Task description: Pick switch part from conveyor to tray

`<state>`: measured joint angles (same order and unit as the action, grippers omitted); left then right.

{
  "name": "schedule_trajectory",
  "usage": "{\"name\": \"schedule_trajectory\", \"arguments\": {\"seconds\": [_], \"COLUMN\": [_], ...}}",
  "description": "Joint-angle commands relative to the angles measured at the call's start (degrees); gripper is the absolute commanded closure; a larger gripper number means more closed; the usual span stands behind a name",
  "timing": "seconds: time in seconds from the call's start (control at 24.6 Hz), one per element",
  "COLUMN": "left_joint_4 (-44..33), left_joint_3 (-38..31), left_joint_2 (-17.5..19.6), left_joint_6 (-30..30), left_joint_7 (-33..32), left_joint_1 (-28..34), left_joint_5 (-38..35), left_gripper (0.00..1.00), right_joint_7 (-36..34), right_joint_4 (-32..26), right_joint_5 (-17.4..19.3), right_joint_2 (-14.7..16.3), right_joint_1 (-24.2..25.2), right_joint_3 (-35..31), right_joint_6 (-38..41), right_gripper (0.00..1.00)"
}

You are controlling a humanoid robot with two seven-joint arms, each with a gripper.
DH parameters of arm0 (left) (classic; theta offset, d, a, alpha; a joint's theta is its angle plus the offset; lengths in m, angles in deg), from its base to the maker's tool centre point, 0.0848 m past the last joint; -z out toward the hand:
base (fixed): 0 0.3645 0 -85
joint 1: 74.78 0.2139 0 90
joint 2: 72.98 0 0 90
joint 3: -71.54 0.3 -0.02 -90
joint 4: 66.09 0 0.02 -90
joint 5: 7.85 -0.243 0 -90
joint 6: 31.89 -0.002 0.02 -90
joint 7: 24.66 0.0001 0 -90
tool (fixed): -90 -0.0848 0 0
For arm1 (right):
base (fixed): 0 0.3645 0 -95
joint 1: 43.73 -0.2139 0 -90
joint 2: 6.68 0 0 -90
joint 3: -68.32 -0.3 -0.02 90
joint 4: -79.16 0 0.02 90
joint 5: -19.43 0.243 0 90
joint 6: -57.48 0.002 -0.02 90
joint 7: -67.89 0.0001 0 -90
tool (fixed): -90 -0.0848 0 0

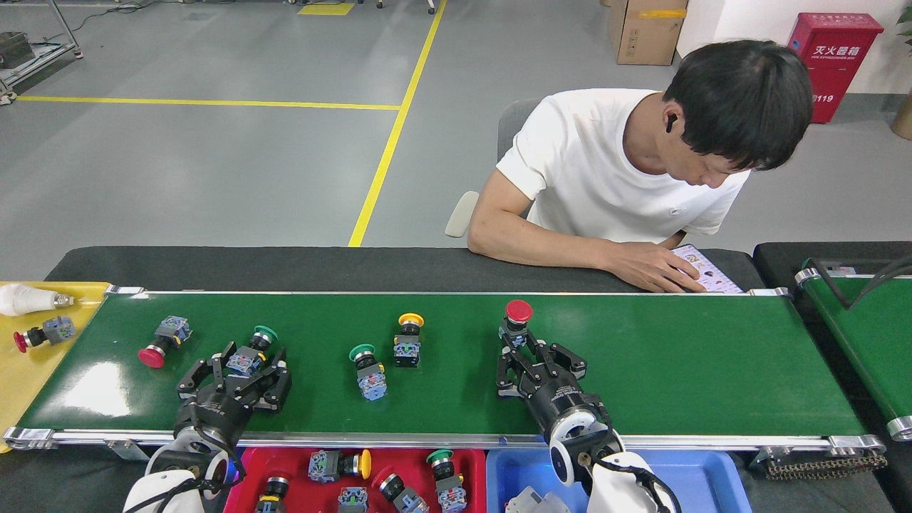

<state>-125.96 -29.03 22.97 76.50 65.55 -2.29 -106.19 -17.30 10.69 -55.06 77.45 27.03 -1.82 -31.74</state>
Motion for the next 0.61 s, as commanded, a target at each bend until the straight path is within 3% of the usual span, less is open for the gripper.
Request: {"name": "schedule_trajectory", "arguments": {"seconds": [0.0, 0.16, 0.33, 0.37, 0.41, 0.45, 0.49, 0.57], "left_joint_4": [-0.4, -3.4, -16.5, -22.3, -26.5, -32.7, -36.6, -40.2], "left_joint_3": [0.0, 0.1, -0.5, -0.6, -0.5, 0.0, 0.4, 4.2], "left_joint_2": [0.6, 0.6, 0.5, 0.3, 0.3, 0.4, -0.2, -0.3], "left_joint_6": [0.2, 0.2, 4.3, 5.2, 5.6, 6.4, 7.5, 9.1], "left_joint_7": [0.6, 0.6, 0.5, 0.6, 0.5, 0.6, 0.6, 1.1], "left_joint_1": [-0.2, 2.0, 10.5, 14.3, 17.4, 22.2, 26.0, 29.6], "left_joint_5": [1.1, 4.4, 8.5, 9.0, 9.2, 9.5, 9.3, 9.0], "left_gripper": [0.95, 0.95, 0.94, 0.94, 0.94, 0.93, 0.93, 0.92], "right_joint_7": [-0.7, -0.6, -0.1, -0.1, 0.2, 2.4, 6.7, 12.2], "right_joint_4": [-5.4, -19.5, -23.4, -23.4, -23.4, -23.4, -23.3, -22.3], "right_joint_5": [0.9, 2.2, 2.1, 2.1, 2.1, 2.1, 2.5, 5.0], "right_joint_2": [0.7, 3.9, 3.3, 3.0, 2.6, 1.7, 1.0, -0.2], "right_joint_1": [1.5, 12.5, 18.5, 19.2, 19.5, 19.7, 20.1, 20.5], "right_joint_3": [-0.2, -0.3, 0.0, 0.8, 1.8, 3.7, 4.4, 4.5], "right_joint_6": [5.4, 20.7, 36.8, 38.9, 39.2, 39.0, 39.0, 39.4], "right_gripper": [0.90, 0.89, 0.83, 0.76, 0.64, 0.15, 0.02, 0.01]}}
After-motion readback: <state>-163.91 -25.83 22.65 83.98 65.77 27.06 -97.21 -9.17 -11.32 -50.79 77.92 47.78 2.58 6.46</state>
